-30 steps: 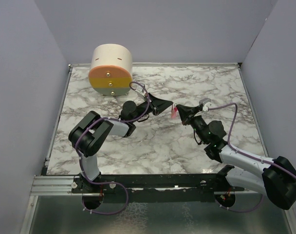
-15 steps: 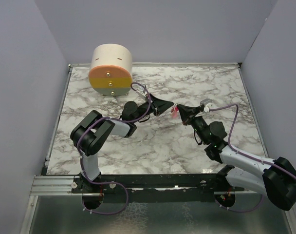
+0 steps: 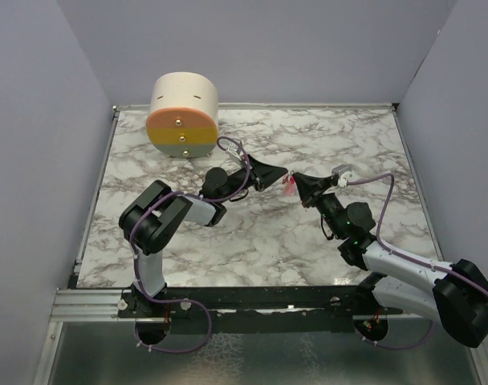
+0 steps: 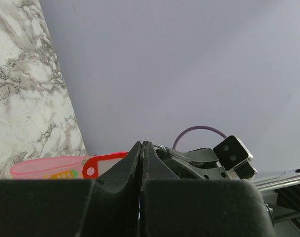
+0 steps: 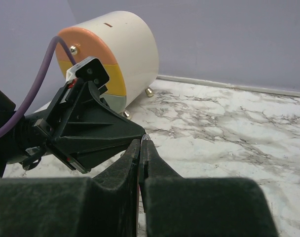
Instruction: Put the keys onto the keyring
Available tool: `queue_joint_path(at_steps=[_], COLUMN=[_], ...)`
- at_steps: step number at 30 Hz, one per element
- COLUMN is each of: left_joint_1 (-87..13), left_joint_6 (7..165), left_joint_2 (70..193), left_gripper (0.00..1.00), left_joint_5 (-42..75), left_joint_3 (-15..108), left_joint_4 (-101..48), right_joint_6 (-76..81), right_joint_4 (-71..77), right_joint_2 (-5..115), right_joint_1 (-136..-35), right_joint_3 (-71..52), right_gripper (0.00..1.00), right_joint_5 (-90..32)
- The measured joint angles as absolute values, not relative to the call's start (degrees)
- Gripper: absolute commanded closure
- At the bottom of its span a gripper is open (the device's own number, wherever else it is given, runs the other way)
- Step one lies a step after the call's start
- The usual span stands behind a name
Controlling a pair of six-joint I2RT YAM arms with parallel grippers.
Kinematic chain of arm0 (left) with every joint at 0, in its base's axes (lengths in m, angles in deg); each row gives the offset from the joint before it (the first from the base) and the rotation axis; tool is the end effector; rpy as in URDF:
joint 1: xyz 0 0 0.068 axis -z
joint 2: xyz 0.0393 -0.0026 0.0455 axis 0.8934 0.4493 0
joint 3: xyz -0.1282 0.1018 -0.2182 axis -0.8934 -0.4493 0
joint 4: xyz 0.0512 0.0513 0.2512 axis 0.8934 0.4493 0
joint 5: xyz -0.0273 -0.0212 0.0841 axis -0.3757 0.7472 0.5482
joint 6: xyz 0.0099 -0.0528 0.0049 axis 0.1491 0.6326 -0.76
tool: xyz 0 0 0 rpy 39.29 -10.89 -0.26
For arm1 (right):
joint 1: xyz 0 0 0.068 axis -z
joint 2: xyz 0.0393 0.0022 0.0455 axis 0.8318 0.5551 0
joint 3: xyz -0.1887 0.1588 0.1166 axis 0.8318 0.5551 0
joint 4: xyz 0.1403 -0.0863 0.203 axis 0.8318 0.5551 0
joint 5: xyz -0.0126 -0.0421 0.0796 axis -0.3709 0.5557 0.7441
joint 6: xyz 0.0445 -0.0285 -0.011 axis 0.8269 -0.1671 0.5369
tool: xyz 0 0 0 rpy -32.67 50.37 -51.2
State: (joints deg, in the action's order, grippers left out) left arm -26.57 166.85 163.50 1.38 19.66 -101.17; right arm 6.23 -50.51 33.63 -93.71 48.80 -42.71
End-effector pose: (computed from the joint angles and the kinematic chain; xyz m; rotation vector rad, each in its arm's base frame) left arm 0.2886 -0.2329 0.2016 -0.3894 1.6794 -2.0773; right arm 0.1740 0.1283 0.2391 -0.2449 1.4040 0.6149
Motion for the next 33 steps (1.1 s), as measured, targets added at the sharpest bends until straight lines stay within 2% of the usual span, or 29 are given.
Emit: queue_joint_path(at_steps=[29, 33], left_joint_1=[-25.4, -25.4], left_joint_6=[170.8, 171.6], left_joint_2=[167.5, 168.5], left_gripper=[1.00, 0.90], left_joint_5=[1.3, 1.1], left_joint_3=[20.0, 20.6], left_joint_4=[-107.6, -108.9], right_joint_6=[6.2, 6.2], right_joint_4=[-57.2, -58.0], right_joint_2=[33.6, 33.6], right_joint_1=[-93.7, -93.7], right_joint_3=[51.6, 51.9], right_gripper=[0.99, 0.99], right_joint_5=[-43.8, -44.0])
